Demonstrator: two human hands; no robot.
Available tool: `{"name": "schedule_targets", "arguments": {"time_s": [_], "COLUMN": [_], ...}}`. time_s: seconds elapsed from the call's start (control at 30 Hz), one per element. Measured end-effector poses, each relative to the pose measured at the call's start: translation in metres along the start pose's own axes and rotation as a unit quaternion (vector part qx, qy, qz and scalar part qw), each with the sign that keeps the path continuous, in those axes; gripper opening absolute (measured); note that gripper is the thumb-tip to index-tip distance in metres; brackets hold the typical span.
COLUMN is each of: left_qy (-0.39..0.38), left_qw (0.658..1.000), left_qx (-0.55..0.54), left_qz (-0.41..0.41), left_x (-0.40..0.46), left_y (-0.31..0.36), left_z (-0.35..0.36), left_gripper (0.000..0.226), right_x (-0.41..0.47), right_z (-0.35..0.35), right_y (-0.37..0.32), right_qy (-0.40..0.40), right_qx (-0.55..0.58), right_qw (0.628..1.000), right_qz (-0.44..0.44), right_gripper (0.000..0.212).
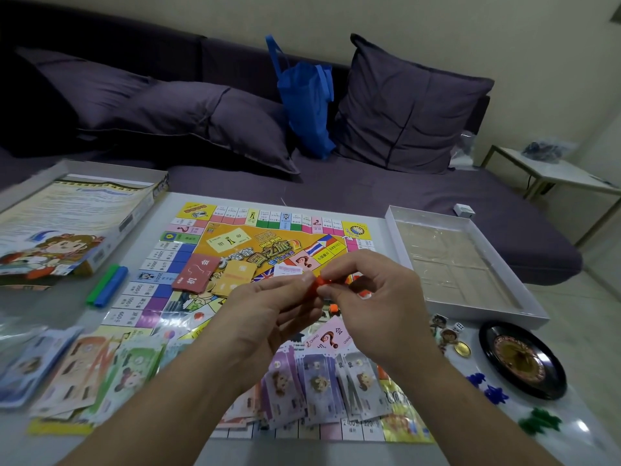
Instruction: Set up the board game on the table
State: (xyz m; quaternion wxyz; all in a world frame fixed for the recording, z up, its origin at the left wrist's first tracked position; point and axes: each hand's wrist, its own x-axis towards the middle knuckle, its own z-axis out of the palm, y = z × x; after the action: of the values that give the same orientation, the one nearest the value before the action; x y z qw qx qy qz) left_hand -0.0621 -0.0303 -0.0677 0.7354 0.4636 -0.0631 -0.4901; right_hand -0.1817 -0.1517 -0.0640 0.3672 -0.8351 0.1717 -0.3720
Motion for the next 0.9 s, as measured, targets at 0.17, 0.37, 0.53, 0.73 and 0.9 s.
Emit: {"name": "schedule_targets", "arguments": {"time_s": [0.17,0.37,0.53,0.73,0.9], "left_qy": [-0.001,-0.001,-0.001,-0.013,-0.012], "left_qw": [1.000,1.000,0.999,0.998,0.990], "left_qx": [-0.001,0.004,-0.007,0.019,0.102], "left_qz": [0.011,0.021,0.033,0.050,0.100], "left_x": [0.0016,0.0022,0.0016,0.0015,0.0015], "left_y": [-0.0008,0.0009,0.0029,0.0022,-0.0001], "left_z": [-0.0011,-0.0021,-0.0026,-0.0033,-0.0031], "left_gripper": [0.031,0.022,0.031,0.030,0.030], "right_x": [0.0023,0.0022,0.0015,-0.0016,-0.0028], "right_z": [-0.0012,-0.0038,-0.0045,-0.0010,0.0028], "right_y": [0.0031,0.0017,-0.0012,-0.0042,-0.0036], "right_qy": [-0.003,-0.031,-0.037,-0.008,-0.008], "right_qx": [-0.037,-0.032,-0.009,-0.036,-0.060], "right_qw": [0.999,0.999,0.999,0.999,0.998], "right_qz": [-0.025,0.007,0.018,0.000,0.004], "right_gripper": [0.019,0.021,0.023,0.018,0.018]}}
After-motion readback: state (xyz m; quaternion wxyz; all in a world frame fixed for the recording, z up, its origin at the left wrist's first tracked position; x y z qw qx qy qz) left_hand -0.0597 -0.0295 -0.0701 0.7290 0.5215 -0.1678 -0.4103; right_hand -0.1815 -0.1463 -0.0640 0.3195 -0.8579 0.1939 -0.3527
